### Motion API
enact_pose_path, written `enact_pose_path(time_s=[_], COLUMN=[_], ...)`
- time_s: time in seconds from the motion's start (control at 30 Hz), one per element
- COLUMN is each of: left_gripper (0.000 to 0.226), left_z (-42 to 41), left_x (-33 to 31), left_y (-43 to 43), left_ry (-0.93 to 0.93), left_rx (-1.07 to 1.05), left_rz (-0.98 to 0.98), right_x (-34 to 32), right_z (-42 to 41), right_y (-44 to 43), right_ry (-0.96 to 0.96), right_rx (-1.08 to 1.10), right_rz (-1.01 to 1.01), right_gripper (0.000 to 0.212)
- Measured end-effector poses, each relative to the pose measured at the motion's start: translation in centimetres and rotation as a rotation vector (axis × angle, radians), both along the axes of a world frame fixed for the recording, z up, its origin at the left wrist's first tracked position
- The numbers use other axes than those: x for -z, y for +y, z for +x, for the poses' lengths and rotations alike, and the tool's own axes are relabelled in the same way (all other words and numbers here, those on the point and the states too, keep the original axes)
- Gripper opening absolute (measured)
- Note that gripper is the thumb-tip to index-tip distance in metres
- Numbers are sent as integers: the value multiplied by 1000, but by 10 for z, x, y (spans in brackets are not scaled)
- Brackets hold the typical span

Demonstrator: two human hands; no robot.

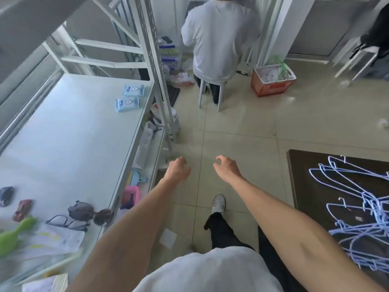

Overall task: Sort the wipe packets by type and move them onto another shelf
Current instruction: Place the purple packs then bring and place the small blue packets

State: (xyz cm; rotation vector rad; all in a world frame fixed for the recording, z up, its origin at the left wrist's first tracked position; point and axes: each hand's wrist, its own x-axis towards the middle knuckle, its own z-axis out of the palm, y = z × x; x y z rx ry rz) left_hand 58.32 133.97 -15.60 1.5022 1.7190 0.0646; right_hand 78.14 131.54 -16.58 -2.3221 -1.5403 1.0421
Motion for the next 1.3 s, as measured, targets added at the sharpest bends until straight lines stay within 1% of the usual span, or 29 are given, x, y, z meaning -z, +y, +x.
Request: enact_pose_path(time_s=[0.1,0.17,0.23,0.37,0.4,0.5,0.6,0.67,0.7,0.77,0.83,0.9,0.93,0.97,1.13,1.17,1.23,1.3], left_gripper=[40,47,53,28,26,24,16,21,30,51,70,89,95,97,88,88,79,70], left_z=[11,13,15,22,19,3,-22,-43,-54,-77,-98,-117,-124,-129,-133,-133,-133,-128], left_x=[13,29,28,-13,-18,-31,-32,-28,-27,-22,-15,-8,-5,-2,3,4,8,5], left_y=[63,103,137,194,206,239,273,295,307,327,345,359,364,369,379,379,379,376], left_ry=[14,24,27,11,12,45,46,29,7,-53,-89,-95,-92,-88,-70,-54,-3,-9], left_rx=[-49,-101,-166,-336,-383,-552,-785,-942,-1040,-1231,-1377,-1473,-1493,-1505,-1632,-1633,-1620,-1639], left_rz=[-7,-20,-5,61,78,110,131,128,127,109,73,0,-33,-57,-121,-124,-133,-108], right_x=[5,7,3,-1,-1,-3,-6,-5,-7,-10,-18,-24,-27,-30,-19,-16,-8,-1], right_z=[10,15,17,6,0,-29,-63,-84,-94,-115,-136,-159,-171,-183,-230,-237,-247,-251], right_y=[80,132,183,276,296,343,388,416,429,456,476,492,499,504,520,521,523,523], right_ry=[24,41,59,109,117,144,147,143,138,126,125,143,157,170,183,168,111,22], right_rx=[-38,-74,-113,-212,-241,-365,-515,-591,-620,-685,-752,-809,-840,-869,-994,-1022,-1105,-1181], right_rz=[43,50,55,42,40,28,28,27,26,33,62,103,132,159,275,285,261,219], right_gripper=[43,42,41,33,32,29,27,24,23,23,23,22,22,22,23,26,37,46])
